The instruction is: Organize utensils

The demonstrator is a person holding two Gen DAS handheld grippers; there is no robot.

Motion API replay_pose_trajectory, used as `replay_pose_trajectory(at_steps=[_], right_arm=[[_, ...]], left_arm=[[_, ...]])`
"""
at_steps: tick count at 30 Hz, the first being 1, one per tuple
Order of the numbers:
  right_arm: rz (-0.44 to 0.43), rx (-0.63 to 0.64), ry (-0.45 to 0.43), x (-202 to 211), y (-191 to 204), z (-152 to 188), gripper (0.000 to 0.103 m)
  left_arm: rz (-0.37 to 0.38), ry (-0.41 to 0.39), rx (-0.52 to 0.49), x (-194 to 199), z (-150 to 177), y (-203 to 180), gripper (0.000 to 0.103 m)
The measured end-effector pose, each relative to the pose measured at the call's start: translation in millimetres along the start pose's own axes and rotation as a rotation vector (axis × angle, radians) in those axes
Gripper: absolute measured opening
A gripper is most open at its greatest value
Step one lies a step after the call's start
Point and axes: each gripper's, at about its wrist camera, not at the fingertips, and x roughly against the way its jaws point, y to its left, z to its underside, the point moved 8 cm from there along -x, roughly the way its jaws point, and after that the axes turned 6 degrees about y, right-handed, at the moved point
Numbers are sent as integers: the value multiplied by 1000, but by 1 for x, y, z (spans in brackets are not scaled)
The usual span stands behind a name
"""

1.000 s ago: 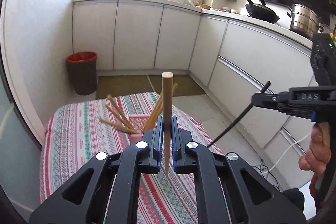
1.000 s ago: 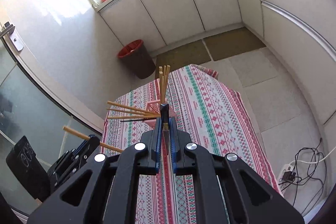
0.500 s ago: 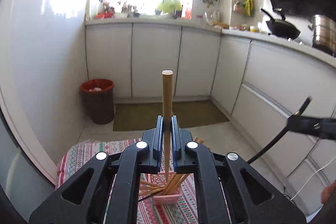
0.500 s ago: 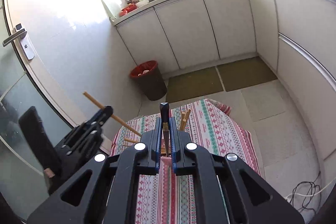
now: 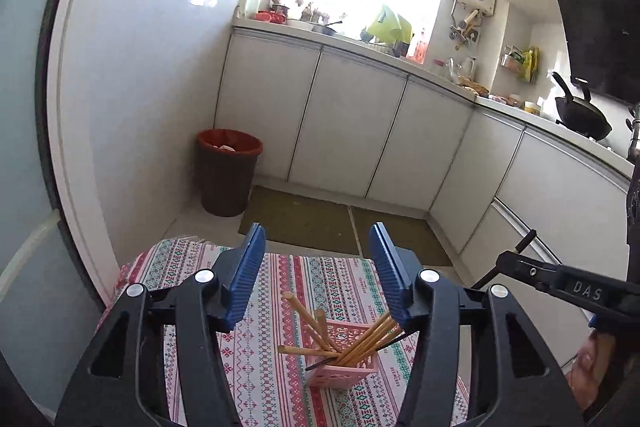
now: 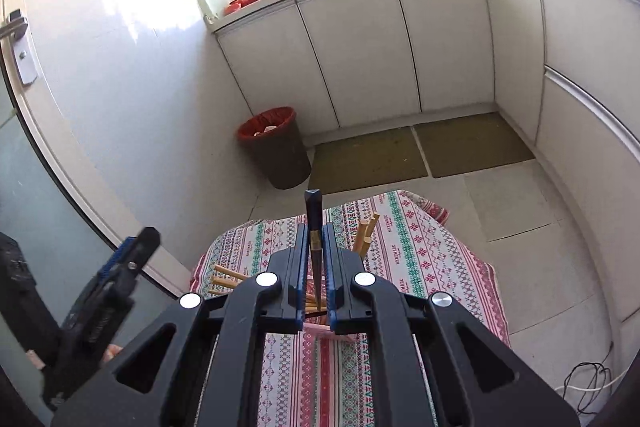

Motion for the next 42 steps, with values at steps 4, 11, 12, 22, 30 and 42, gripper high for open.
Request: replay_pose_trajectory(at_steps=[4, 11, 12, 22, 30, 42], right_arm=[[14, 32, -10, -23, 10, 4, 10], [27, 29, -26, -13, 10, 11, 11], [39, 32, -39, -4, 9, 11, 13], [284, 23, -205, 119, -28, 48, 76], [441, -1, -249, 174, -44, 85, 96], [435, -34, -207, 203, -50, 119, 96]], left_arm=[[-35, 12, 30, -3, 1, 14, 51], [-231, -154, -25, 44, -15, 17, 94], [-254, -186, -32, 57, -17, 14, 96], [-306, -108, -90, 108, 25, -35, 96], [-312, -6, -144, 143, 55, -76, 96], [-298, 7, -157, 184, 66, -90, 96]])
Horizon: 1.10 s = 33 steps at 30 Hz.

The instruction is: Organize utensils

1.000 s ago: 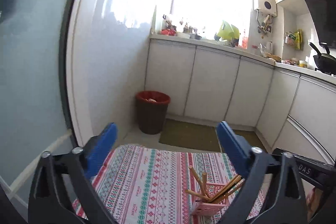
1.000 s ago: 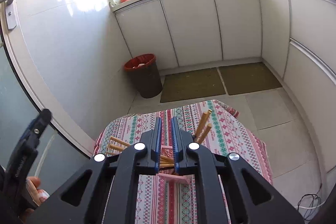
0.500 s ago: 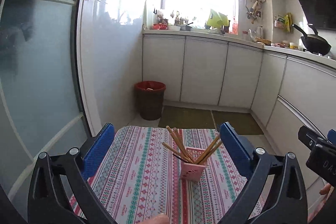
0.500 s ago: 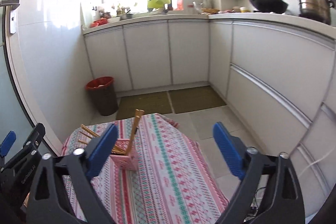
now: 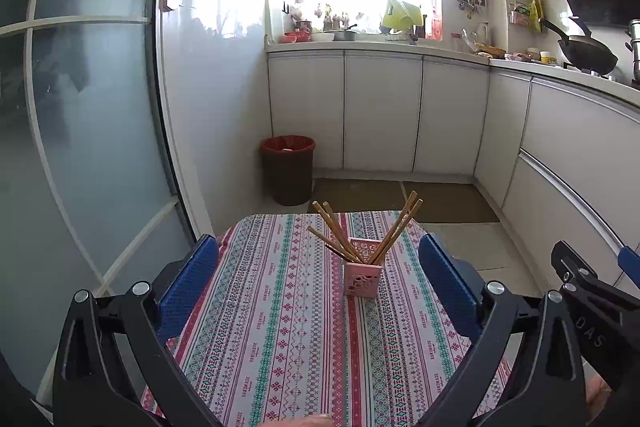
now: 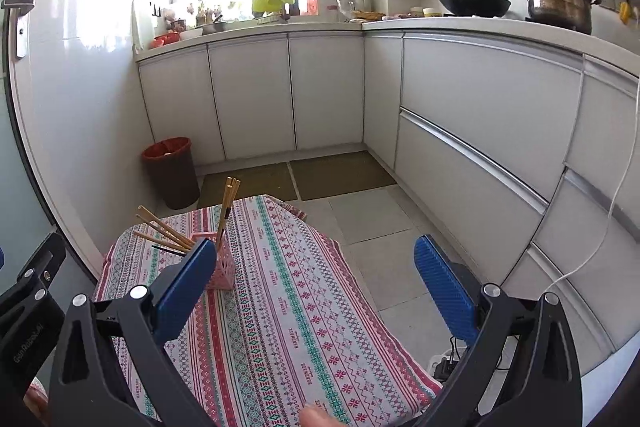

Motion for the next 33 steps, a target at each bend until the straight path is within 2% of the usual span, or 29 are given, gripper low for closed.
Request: replay_pose_trajectory(at_steps=[33], right_arm=[[-9, -14, 20, -1, -5, 3, 96]], left_arm=[[-16, -1, -9, 1, 2, -3, 96]])
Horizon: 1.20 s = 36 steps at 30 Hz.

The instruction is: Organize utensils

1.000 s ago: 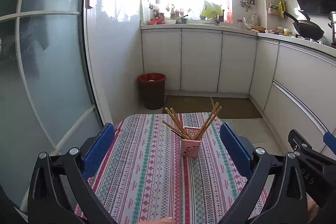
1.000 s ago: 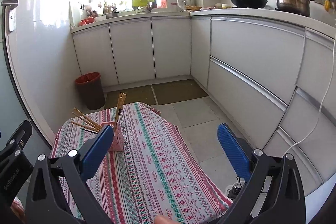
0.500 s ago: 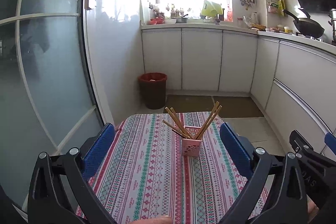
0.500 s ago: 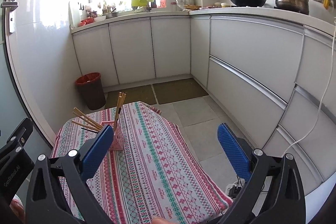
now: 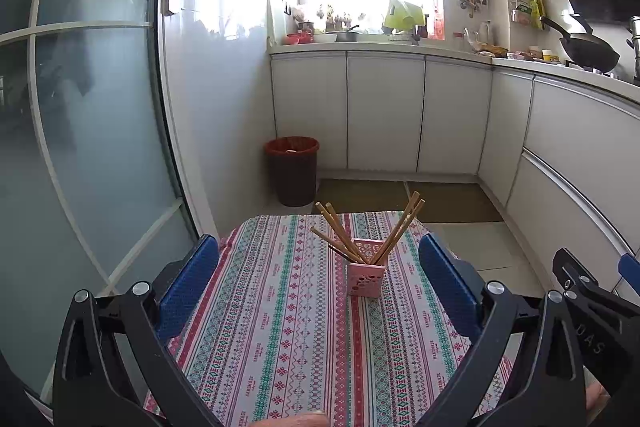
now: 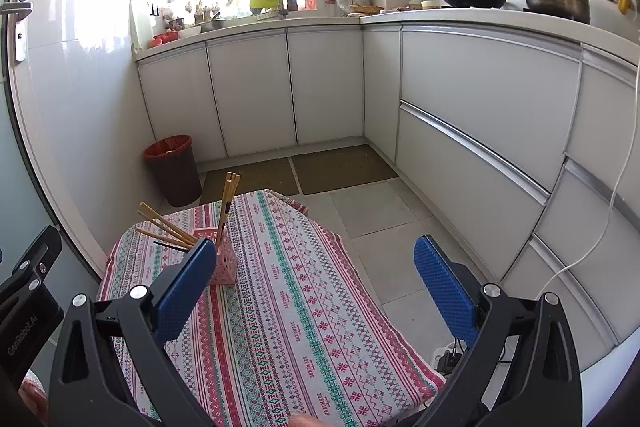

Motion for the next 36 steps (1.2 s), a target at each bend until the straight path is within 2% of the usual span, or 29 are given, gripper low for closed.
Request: replay_pose_trajectory(at_steps=[36], right_arm=[[-2, 3, 12, -1, 2, 0, 96]], left_arm=[[-2, 3, 1, -3, 4, 0, 96]])
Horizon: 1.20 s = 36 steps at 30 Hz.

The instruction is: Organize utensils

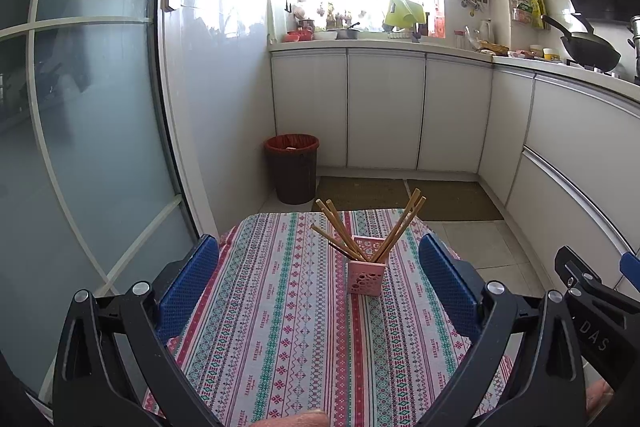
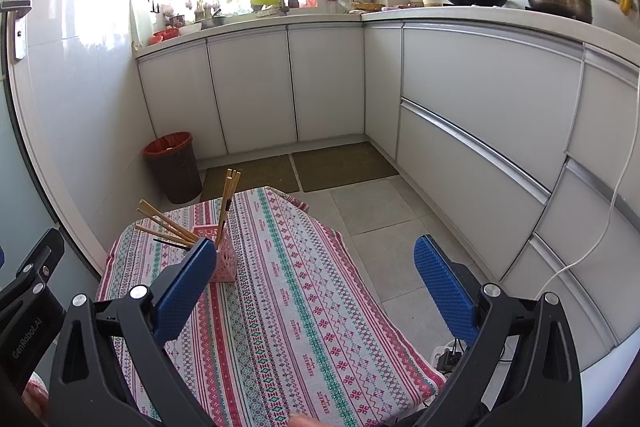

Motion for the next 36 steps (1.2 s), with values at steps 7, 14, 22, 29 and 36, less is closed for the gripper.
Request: replay_pose_trajectory(at_steps=[7, 14, 22, 29, 36], right_arm=[[-1, 1, 1, 0, 1, -1, 96], [0, 1, 3, -1, 0, 0, 96], [-4, 1, 9, -2, 0, 2, 96], [-6, 3, 16, -5, -2, 3, 96], [-11, -1, 35, -10, -2, 6, 96]], left_arm=[[-6, 3, -2, -2, 3, -3, 96], [-4, 5, 0, -1, 3, -3, 96], [-6, 7, 0, 0, 4, -5, 96], [-12, 20, -1, -2, 6, -6, 96], [-1, 24, -5, -2, 5, -6, 96]])
